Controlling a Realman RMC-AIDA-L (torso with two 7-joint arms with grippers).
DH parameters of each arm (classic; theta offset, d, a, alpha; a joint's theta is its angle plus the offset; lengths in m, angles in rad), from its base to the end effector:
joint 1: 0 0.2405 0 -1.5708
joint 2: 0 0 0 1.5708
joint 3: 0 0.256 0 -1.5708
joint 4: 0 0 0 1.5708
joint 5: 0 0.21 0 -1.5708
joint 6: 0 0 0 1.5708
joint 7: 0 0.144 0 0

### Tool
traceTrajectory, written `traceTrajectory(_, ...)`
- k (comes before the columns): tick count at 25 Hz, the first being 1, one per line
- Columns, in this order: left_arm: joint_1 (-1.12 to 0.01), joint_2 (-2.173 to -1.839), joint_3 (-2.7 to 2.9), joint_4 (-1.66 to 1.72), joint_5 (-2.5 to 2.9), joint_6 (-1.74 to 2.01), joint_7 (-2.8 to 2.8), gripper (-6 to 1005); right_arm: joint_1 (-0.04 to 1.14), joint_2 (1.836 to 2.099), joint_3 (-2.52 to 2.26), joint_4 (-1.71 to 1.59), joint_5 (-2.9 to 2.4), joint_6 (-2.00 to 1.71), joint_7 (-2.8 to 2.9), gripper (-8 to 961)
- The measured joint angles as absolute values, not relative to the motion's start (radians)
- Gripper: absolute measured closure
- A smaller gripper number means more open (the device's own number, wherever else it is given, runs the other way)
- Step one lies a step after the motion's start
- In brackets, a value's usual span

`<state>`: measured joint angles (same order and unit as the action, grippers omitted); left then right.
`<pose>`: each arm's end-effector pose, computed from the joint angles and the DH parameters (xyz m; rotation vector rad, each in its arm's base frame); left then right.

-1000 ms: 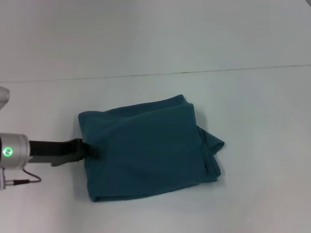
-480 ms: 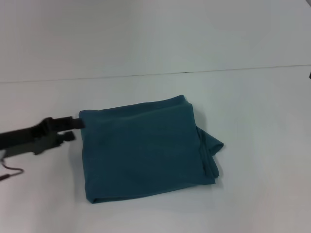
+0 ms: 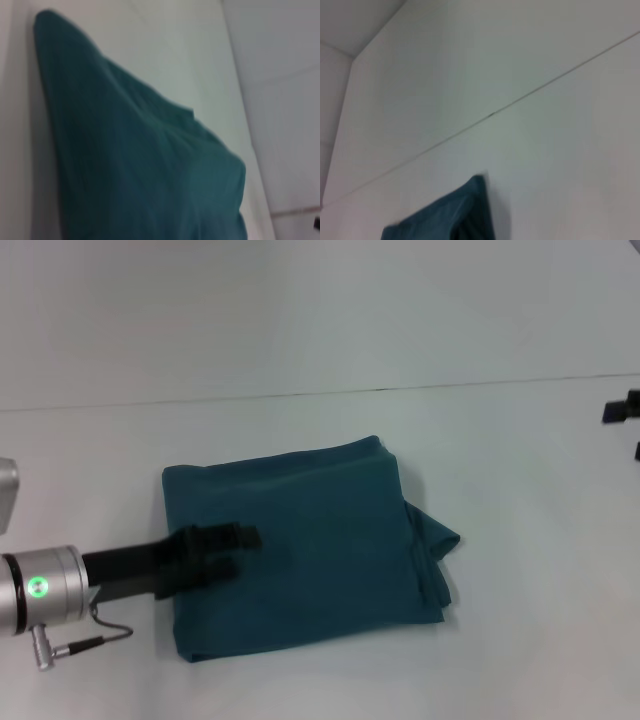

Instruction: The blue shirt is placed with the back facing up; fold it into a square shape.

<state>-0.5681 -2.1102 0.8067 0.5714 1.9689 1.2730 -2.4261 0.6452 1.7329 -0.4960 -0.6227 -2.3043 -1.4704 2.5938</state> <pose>-0.2644 0.3513 -0.0391 -2.0825 -2.0564 -0.7624 0.3177 0.3879 0.1567 -1.8670 1.9214 0.5448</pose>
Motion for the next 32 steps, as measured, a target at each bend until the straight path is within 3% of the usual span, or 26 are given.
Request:
traceTrajectory(4,-0.556,-2.081,0.794,0.600,1.957,1.378,-2.332,308,0.657,1.754,-0.512,-0.623,-2.302,-1.520,2.495,26)
traceTrajectory(8,-0.502,-2.058,0.717,0.704,1.946,1.591,-2.188,308,0.678,1.801,-0.519,-0.629,-2.289,-1.614,2.278,26)
traceTrajectory(11,-0.480,-2.024,0.720,0.722,1.957,1.704,-2.100,307,0.699,1.853,-0.560,-0.627,-2.288,-1.658,2.114,26)
traceTrajectory(14,-0.466,-2.010,0.733,0.731,1.967,1.794,-1.993,307,0.716,1.913,-0.630,-0.630,-2.289,-1.686,1.972,26)
traceTrajectory(16,-0.458,-2.015,0.743,0.746,1.972,1.833,-1.928,306,0.726,1.959,-0.681,-0.632,-2.291,-1.691,1.903,26)
traceTrajectory(21,-0.457,-2.043,0.778,0.754,2.026,1.828,-1.878,305,0.739,2.033,-0.740,-0.635,-2.288,-1.693,1.857,26)
traceTrajectory(25,-0.468,-2.065,0.785,0.753,2.074,1.806,-1.871,306,0.738,2.062,-0.771,-0.633,-2.287,-1.700,1.851,26)
traceTrajectory(32,-0.471,-2.084,0.809,0.739,2.099,1.758,-1.822,307,0.717,2.072,-0.806,-0.605,-2.286,-1.706,1.822,26)
